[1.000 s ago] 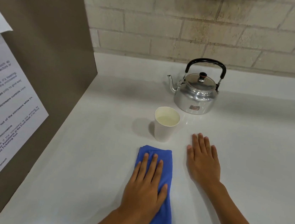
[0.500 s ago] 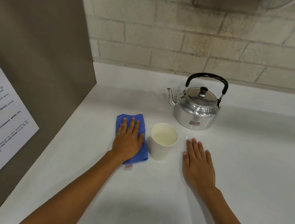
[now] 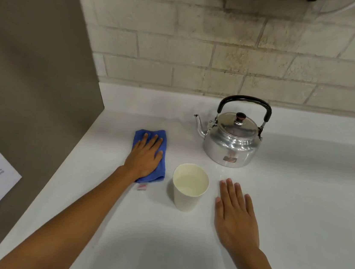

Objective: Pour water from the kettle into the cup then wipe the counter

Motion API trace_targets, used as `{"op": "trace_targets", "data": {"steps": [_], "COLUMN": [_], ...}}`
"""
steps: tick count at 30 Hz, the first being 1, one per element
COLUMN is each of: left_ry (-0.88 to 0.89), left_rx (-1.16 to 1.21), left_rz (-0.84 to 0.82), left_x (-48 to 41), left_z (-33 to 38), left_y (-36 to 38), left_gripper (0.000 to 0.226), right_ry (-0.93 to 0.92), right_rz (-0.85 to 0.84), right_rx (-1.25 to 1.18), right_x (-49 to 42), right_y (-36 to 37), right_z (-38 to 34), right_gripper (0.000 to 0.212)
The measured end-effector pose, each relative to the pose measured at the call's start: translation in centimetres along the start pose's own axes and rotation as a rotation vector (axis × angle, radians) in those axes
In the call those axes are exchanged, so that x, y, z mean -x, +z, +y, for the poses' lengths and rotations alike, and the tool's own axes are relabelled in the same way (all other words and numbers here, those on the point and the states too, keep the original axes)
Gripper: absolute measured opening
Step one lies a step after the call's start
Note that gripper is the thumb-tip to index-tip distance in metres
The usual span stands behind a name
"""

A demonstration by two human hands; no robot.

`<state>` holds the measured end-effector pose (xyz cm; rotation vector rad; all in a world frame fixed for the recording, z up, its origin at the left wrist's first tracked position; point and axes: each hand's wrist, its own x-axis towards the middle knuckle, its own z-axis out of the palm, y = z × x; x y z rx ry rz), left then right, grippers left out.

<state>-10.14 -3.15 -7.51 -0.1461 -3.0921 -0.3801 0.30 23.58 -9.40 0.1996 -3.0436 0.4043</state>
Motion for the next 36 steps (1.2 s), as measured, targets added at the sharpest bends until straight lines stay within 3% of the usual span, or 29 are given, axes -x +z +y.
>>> {"op": "trace_targets", "data": {"steps": [9,21,31,36], "left_ry": [0.004,0.086,0.051,0.027], "left_rx": [0.046,0.033,-0.011,0.005], "left_rz": [-0.087,-0.122,-0.189,-0.108], "left_x": [-4.8,-5.5,-5.5,-4.4], "left_z": [0.6,0.4,0.2,0.4], "left_y": [0.1,-0.2,-0.5,-0.9], "left_gripper": [0.052,0.055,0.057,0.061], "right_ry": [0.016,0.018,0.014,0.013], "right_rz": [-0.004,0.0,-0.004,0.005], "right_rx": [-0.014,-0.014,-0.014,-0.016], "right_x": [0.0,0.0,-0.1,-0.1], "right_y": [-0.2,-0.2,-0.1,0.0], "right_z": [-0.2,-0.3,-0.2,-0.1], "right_gripper": [0.051,0.051,0.05,0.051]}}
